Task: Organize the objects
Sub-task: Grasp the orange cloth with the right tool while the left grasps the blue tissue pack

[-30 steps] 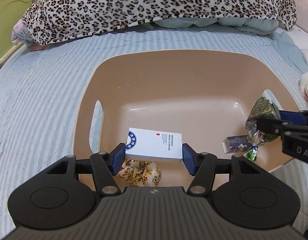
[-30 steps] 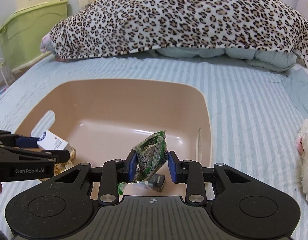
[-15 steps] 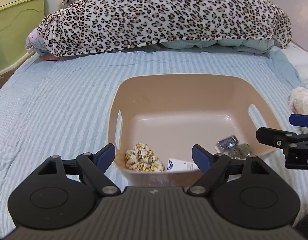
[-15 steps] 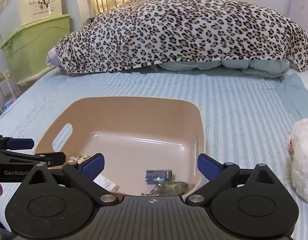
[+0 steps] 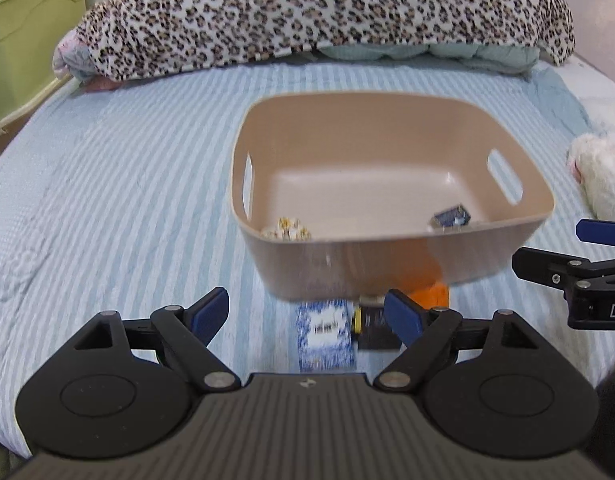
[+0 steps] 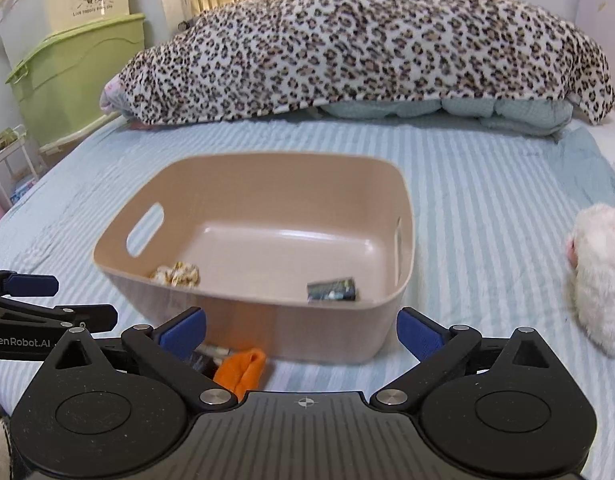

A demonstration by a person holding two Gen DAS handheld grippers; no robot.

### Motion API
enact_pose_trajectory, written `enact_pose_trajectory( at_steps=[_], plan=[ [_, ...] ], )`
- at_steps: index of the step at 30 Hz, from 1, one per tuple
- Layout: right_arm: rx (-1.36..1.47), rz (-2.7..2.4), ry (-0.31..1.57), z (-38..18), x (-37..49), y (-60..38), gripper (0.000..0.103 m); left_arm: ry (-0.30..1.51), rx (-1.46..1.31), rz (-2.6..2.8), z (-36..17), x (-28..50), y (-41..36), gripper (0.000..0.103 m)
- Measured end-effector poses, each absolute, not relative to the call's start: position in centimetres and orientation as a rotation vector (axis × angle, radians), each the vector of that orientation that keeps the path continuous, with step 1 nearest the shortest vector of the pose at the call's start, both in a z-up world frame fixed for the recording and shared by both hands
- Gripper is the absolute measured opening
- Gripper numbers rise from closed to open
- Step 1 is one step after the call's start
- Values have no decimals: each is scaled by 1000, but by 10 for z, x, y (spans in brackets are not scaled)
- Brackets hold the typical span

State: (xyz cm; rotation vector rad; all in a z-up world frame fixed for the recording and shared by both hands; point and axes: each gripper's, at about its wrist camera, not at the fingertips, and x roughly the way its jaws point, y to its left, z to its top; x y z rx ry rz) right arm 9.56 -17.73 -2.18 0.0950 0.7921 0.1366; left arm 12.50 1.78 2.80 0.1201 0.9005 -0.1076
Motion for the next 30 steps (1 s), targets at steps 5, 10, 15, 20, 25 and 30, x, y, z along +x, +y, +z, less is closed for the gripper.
enact_pose_trajectory(
  at_steps=[5, 10, 15, 20, 25, 30],
  plan=[
    [83, 141, 843, -37, 93, -170, 103, 950, 109, -114, 10, 124, 27, 85],
    [77, 138, 887, -54, 95, -165, 103, 1012, 92, -119, -10, 130, 32, 85],
    [100, 149, 945, -73, 102, -162, 103, 1056, 106, -128, -27, 138, 30, 85],
    [114, 155, 985, -90, 110, -158, 103, 1088, 111, -158, -43, 146, 28, 85],
    [111, 170, 1010, -101, 118, -152, 103, 1109, 129, -172, -57, 154, 25, 85],
    [120, 181, 1025, -109, 126, -148, 102, 1131, 125, -163, -69, 161, 30, 85]
  ],
)
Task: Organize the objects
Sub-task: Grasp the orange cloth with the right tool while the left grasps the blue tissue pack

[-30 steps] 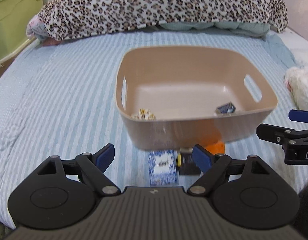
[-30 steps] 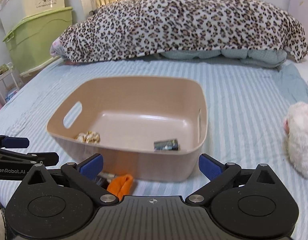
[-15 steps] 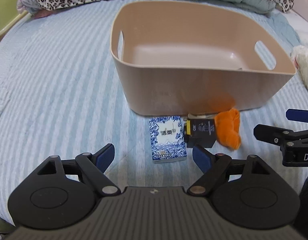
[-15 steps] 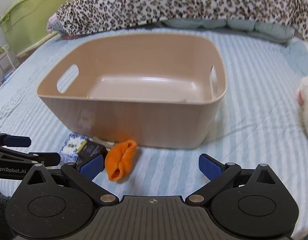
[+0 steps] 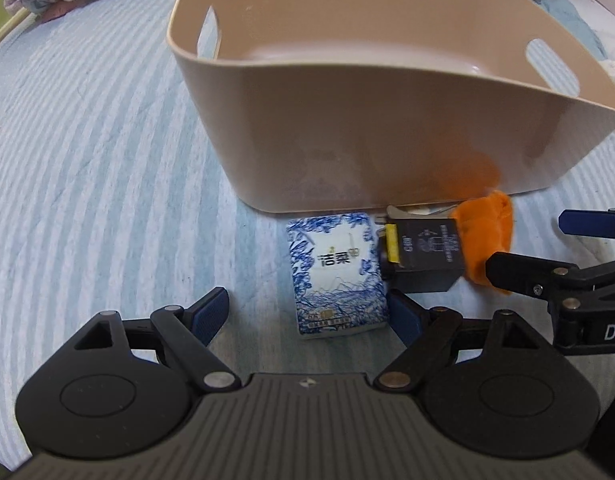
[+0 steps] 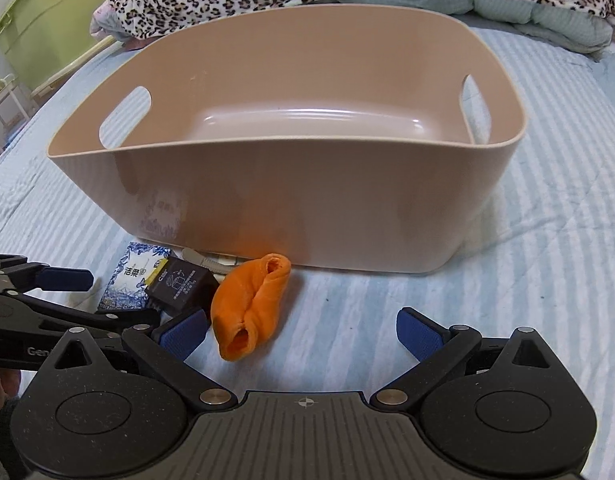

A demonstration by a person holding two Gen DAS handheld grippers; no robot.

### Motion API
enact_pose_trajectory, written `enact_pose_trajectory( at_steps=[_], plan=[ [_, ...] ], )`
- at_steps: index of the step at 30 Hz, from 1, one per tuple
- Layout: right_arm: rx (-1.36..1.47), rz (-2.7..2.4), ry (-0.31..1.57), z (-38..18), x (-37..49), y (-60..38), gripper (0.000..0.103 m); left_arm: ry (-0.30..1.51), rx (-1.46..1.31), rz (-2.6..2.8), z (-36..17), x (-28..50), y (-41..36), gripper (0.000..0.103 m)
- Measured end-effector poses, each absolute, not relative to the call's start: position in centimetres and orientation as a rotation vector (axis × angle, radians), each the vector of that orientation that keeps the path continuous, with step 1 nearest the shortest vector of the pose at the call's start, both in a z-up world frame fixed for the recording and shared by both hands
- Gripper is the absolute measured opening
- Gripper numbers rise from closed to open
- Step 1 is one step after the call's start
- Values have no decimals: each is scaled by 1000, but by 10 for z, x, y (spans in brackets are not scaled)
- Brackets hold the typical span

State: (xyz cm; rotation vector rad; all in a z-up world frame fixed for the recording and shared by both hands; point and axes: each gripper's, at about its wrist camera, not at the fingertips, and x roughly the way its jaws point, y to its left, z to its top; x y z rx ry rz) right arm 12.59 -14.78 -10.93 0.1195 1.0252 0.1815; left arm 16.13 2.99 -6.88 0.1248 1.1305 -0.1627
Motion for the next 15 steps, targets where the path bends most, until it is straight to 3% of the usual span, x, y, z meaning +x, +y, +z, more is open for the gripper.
enact_pose_trajectory(
  at_steps=[8, 13, 15],
  plan=[
    [108, 194, 1033, -124, 136, -135, 97, 1119, 91, -164, -71, 165, 40, 81],
    [69, 216, 1005, -122, 135, -127, 70, 1103, 108, -182, -69, 160, 40, 58],
    [37, 224, 995, -121, 133, -123, 49, 1092, 114, -184, -68, 157, 41, 47]
  ],
)
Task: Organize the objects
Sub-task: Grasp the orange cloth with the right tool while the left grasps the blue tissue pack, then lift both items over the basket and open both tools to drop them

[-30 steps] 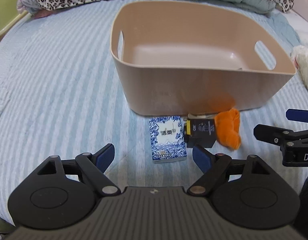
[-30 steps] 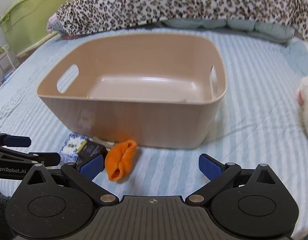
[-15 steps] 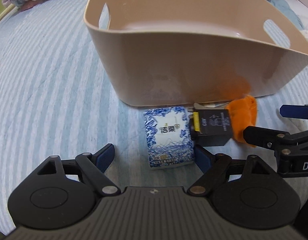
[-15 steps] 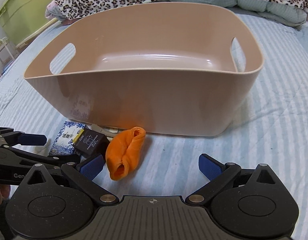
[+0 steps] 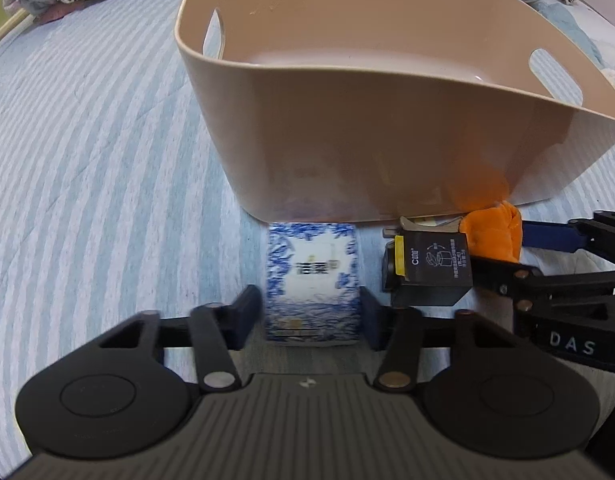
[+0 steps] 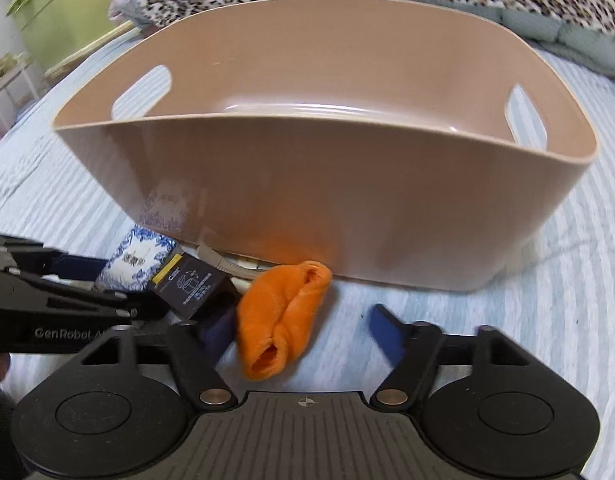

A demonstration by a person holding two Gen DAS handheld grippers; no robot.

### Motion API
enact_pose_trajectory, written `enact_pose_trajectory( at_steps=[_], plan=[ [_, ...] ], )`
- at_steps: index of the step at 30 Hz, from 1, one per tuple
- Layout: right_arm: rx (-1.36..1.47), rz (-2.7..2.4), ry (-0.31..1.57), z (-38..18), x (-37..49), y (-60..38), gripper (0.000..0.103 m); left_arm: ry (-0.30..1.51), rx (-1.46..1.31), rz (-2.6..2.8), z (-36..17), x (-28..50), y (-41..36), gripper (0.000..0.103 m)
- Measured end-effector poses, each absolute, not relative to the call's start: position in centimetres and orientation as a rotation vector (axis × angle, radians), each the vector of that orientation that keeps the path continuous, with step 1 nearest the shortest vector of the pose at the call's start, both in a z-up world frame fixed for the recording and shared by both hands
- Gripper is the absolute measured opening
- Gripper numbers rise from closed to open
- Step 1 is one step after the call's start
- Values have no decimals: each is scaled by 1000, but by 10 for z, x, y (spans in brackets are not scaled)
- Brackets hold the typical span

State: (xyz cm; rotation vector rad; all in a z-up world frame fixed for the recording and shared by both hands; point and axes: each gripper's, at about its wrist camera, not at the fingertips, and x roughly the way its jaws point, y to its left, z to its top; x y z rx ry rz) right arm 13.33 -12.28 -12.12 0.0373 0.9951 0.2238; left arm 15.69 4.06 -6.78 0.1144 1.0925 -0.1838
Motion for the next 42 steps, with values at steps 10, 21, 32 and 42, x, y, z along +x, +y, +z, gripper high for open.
enact_pose_trajectory(
  at_steps=[10, 21, 32, 42],
  plan=[
    [19, 244, 979, -111, 117, -128, 12, 1055, 142, -196, -52, 132, 39, 47],
    [79, 238, 884, -71, 86, -162, 12, 970, 121, -203, -19, 99, 52, 47],
    [131, 238, 730, -15, 77, -183, 12, 815, 114, -211, 39, 96, 23, 47],
    [141, 205, 616, 21, 102, -191, 12, 724, 104, -196, 69, 126, 7, 47]
  ],
)
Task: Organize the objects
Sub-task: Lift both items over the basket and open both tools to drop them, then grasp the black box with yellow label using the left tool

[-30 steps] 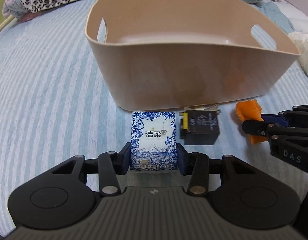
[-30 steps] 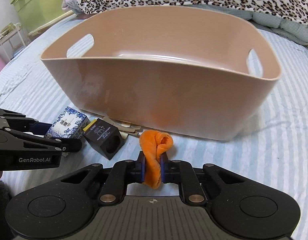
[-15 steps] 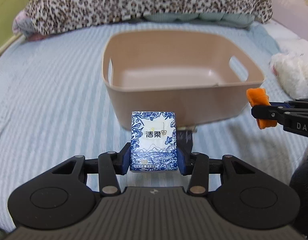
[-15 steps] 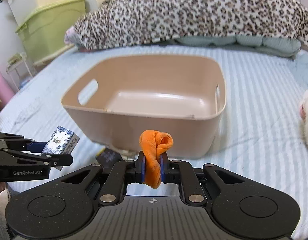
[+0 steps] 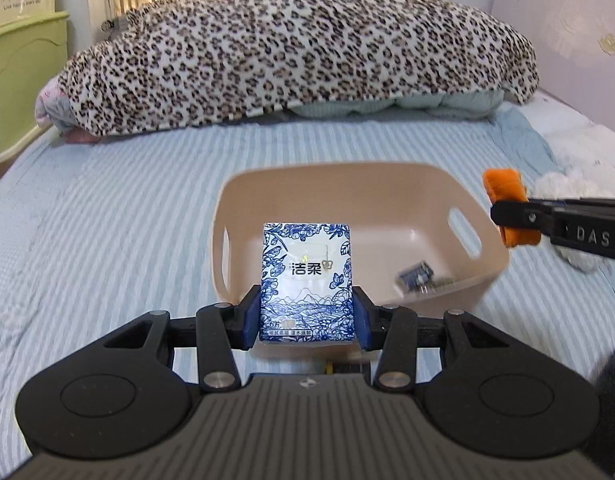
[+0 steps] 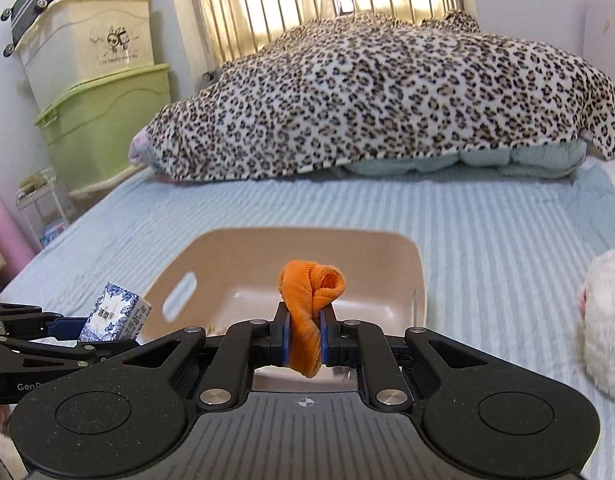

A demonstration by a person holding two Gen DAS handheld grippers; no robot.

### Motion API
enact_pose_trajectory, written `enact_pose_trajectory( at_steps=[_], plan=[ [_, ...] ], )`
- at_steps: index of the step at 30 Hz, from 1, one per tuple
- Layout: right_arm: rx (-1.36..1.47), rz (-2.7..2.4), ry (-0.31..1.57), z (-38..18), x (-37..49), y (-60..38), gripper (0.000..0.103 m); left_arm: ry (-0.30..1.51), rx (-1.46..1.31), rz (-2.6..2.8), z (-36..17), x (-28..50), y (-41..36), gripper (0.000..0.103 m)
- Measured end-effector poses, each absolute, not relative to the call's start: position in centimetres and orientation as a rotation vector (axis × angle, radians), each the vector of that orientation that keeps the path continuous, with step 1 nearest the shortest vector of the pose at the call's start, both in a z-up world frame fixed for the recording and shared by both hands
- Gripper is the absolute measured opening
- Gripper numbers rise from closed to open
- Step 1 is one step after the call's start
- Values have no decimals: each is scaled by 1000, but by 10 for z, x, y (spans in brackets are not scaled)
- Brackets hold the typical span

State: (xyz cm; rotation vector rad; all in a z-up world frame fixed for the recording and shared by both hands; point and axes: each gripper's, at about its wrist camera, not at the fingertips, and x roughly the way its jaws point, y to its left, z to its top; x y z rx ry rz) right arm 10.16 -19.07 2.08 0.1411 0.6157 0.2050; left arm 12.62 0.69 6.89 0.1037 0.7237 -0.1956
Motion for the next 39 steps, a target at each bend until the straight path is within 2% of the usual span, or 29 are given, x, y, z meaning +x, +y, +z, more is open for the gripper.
enact_pose_trajectory(
  at_steps=[8, 18, 28, 29, 30, 31, 33, 34, 36, 39],
  plan=[
    [100, 181, 606, 17, 130, -190, 12, 734, 112, -158, 58, 178, -1, 47],
    [30, 163, 716, -26, 178, -185, 12, 891, 96, -125, 10, 231, -8, 47],
    [-23, 164, 824, -62, 195, -175, 14, 930, 145, -125, -7, 235, -11, 48],
    [-26, 161, 821, -62, 193, -174, 26, 914, 133, -125, -3, 233, -10, 48],
    [-29, 156, 814, -61, 191, -174, 35, 902, 124, -125, 1, 231, -9, 51],
    [-29, 152, 801, -58, 189, -173, 37, 895, 119, -127, 5, 229, -9, 55],
    [-17, 158, 779, -51, 184, -175, 53, 869, 123, -124, 15, 223, -8, 71],
    [-12, 158, 767, -46, 182, -176, 58, 854, 133, -121, 20, 220, -8, 71],
    [-5, 157, 737, -35, 177, -177, 74, 841, 150, -115, 29, 213, -7, 71],
    [10, 151, 705, -20, 168, -181, 85, 827, 144, -110, 39, 201, -3, 73]
  ],
)
